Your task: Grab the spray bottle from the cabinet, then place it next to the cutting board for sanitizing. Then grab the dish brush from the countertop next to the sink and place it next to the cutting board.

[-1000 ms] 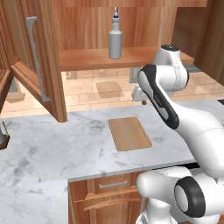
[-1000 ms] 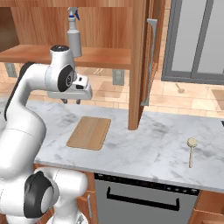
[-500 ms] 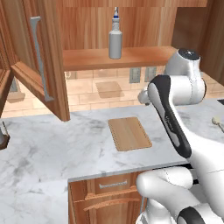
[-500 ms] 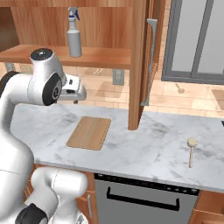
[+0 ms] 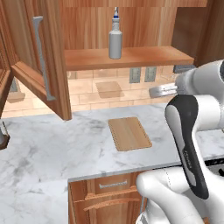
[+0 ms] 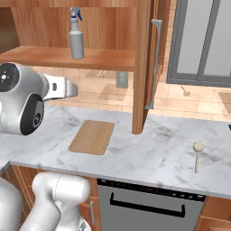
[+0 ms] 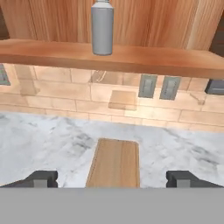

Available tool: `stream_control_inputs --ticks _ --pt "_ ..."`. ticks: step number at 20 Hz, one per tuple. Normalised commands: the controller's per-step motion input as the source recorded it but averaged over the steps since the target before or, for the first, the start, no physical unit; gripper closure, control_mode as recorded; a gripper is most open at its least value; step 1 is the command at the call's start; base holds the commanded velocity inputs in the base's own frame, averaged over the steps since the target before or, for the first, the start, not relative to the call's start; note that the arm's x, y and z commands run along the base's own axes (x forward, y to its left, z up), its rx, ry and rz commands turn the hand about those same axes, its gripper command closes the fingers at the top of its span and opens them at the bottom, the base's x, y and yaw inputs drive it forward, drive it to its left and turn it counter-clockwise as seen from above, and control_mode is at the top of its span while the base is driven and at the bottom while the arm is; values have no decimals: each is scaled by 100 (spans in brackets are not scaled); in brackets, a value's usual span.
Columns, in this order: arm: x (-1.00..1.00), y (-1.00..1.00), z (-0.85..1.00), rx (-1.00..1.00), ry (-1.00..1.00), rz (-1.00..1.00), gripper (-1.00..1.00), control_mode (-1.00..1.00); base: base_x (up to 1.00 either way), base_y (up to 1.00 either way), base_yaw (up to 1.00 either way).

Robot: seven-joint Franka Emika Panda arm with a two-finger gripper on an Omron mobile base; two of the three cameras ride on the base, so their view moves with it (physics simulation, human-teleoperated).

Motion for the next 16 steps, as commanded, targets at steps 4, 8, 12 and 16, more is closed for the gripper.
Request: stream_control_inputs --ticks 4,8,12,16 --pt "-39 7 82 17 -39 2 -100 -100 0 0 0" --pt "-5 13 47 28 -28 7 -100 -100 0 0 0" --pt "2 3 38 19 -37 1 -100 -100 0 0 0" --pt "24 7 35 11 -39 0 -100 -100 0 0 0"
